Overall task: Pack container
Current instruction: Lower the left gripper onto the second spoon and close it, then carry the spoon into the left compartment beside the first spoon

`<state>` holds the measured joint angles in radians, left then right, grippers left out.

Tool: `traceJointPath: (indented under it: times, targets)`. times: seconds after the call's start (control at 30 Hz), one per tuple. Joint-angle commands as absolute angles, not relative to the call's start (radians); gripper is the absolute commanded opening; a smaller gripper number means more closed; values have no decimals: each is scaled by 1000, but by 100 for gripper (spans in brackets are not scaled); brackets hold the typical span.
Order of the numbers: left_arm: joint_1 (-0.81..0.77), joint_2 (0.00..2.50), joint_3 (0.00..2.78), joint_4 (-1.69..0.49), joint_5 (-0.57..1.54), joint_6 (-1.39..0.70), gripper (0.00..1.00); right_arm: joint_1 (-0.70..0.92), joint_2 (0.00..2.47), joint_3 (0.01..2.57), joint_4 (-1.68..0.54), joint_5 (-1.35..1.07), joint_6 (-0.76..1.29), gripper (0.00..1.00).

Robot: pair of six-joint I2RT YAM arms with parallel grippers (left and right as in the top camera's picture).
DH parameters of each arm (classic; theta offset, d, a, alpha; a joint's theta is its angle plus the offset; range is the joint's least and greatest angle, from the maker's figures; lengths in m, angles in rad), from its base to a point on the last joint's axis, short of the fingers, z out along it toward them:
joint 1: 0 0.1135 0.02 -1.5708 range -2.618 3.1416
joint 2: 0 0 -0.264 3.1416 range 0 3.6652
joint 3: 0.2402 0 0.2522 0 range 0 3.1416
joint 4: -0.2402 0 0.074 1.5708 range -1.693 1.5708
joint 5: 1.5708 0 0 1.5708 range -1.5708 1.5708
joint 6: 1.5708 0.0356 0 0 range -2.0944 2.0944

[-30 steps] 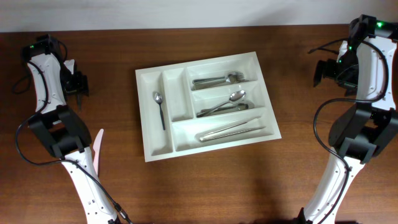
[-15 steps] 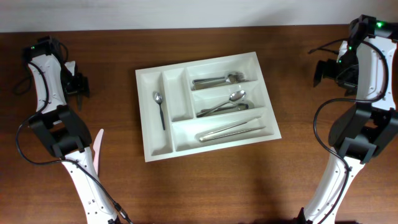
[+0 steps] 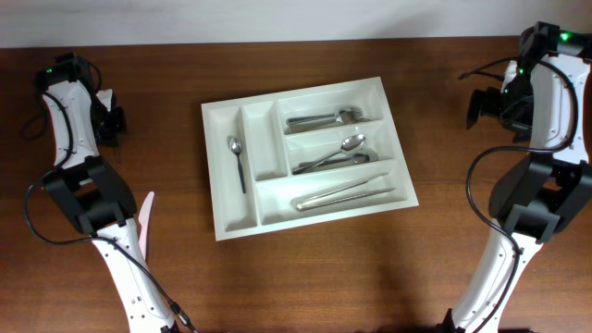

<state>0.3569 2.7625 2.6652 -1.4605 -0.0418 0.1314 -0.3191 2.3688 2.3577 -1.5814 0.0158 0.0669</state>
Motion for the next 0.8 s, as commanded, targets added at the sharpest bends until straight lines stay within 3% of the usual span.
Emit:
traceJointPath:
  times: [0.0,0.23,0.43,0.77]
  targets:
    - [365,2801,2666,-1460,-48,130,2,-315,2364,2354,-1580,7,59,99]
    - [363,2801,2833,-1578,77,125,2,-315,2364,2354,-1581,7,59,99]
    - [329,2743,2992,-1688,320,68,2,-315,2364,2354,-1580,7,59,99]
    - [168,2498,2983,-1688,240,-43,2,-315,2364,2354,-1580,7,59,99]
